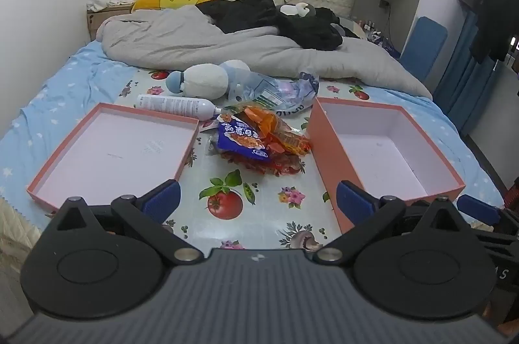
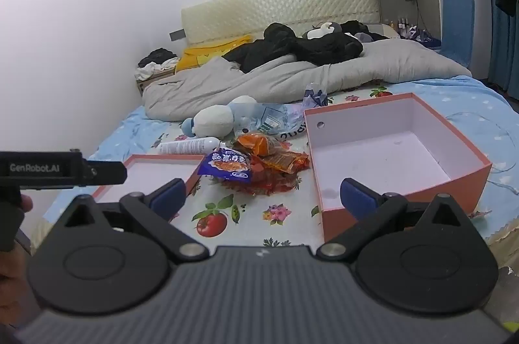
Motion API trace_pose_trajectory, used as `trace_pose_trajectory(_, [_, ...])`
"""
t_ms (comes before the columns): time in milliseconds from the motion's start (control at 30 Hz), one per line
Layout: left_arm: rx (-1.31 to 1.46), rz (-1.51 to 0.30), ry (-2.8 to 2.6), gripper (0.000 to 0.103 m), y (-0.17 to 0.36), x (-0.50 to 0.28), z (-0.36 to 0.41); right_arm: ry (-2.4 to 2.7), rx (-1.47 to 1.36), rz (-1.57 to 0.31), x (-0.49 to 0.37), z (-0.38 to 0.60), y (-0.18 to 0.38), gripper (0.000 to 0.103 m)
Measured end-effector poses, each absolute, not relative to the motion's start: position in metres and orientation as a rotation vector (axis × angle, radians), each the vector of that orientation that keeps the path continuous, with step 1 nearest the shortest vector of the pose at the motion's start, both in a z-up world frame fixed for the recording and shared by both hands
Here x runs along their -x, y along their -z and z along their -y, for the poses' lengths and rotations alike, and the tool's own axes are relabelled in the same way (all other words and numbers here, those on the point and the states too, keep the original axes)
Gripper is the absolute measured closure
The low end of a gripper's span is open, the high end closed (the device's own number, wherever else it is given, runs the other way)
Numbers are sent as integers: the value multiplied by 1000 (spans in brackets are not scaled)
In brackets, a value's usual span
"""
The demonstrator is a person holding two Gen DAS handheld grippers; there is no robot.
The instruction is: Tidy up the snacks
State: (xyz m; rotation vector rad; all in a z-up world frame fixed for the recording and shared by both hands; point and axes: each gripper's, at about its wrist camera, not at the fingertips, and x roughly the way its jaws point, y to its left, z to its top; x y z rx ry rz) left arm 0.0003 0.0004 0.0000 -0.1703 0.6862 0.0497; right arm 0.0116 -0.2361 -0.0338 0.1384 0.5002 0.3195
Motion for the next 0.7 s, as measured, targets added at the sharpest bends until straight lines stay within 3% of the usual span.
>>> trace_pose_trajectory(700, [158, -665, -57, 0, -5, 1, -3, -306, -142, -493, -11, 236, 36, 0])
